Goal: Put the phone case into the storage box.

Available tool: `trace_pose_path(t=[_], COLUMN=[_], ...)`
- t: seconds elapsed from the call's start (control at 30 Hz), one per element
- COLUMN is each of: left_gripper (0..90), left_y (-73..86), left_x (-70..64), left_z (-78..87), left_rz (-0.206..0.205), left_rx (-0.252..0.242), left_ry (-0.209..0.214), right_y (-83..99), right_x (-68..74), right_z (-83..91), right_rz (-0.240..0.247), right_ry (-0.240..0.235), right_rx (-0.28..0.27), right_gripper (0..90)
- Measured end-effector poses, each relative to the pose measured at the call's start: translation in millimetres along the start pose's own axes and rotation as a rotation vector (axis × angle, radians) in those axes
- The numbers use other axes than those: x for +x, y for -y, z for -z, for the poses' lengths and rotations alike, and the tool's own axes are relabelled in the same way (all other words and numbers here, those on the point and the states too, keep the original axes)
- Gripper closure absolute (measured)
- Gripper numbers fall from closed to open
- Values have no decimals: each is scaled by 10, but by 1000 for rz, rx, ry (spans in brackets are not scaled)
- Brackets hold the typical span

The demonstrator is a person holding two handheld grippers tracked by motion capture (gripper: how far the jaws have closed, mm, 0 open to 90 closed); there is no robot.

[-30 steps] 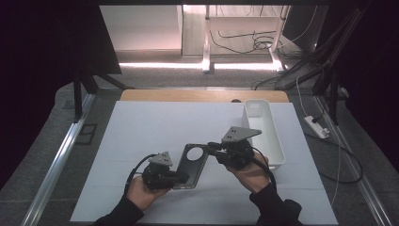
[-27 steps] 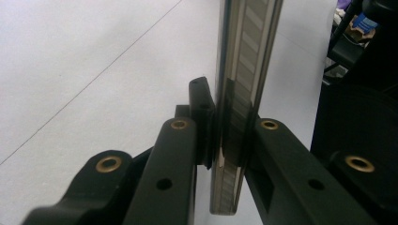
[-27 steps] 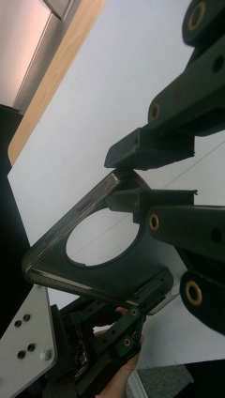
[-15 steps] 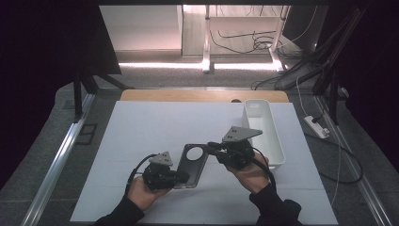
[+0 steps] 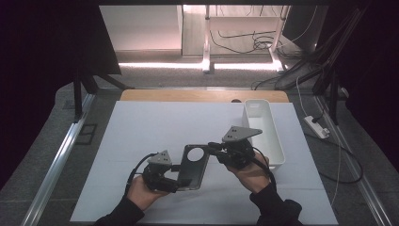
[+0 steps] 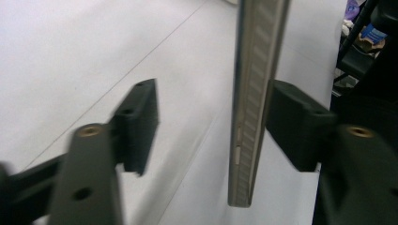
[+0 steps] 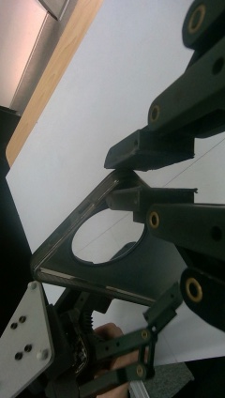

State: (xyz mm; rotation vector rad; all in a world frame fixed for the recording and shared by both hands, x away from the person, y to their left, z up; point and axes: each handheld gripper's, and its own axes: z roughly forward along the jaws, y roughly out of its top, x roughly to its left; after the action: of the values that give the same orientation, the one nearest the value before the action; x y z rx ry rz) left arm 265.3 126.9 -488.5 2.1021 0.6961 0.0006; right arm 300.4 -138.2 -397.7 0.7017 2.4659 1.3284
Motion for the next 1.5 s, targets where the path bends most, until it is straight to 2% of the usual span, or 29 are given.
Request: trace_pose_path(t=[0.2,0.3,0.33,0.37,0.43,0.5,0.57,0.8,0.97,1.23,1.3,1.37,1.4,1.43,1.5], left_gripper=[155,108,93,72,48,27,18,3,0,0,0,0,0,0,0], left_y=[40,82,102,102,153,172,224,345,490,741,802,851,851,886,907], left_x=[-47,-54,-56,-56,-47,-47,-44,-47,-96,-135,-147,-160,-160,-169,-173], left_z=[92,156,179,179,229,244,286,389,546,698,741,780,780,821,848], left_rz=[-39,-42,-42,-42,-34,-28,-28,-20,10,44,63,78,78,96,103], left_rx=[-7,-17,-18,-18,-18,-19,-21,-43,-80,-62,-58,-55,-55,-66,-73], left_ry=[-46,-71,-92,-92,-135,-146,-176,-216,-249,-313,-326,-359,-359,-381,-383], right_y=[-14,-17,-19,-19,-24,-24,-17,-12,-16,-56,-70,-85,-93,-100,-105], right_x=[-22,-44,-51,-51,-77,-87,-122,-179,-210,-245,-263,-292,-311,-324,-339], right_z=[36,50,57,57,73,78,91,134,155,172,183,198,206,213,220], right_rz=[-5,-8,-8,-8,-11,-13,-23,-37,-39,-29,-27,-27,-28,-31,-33], right_ry=[8,7,10,10,14,17,15,27,33,39,46,52,55,57,57], right_rx=[0,-2,-2,-2,-2,0,-3,-10,-11,-16,-15,-17,-18,-19,-18], right_gripper=[783,783,783,783,783,783,783,783,783,783,783,783,784,784,784])
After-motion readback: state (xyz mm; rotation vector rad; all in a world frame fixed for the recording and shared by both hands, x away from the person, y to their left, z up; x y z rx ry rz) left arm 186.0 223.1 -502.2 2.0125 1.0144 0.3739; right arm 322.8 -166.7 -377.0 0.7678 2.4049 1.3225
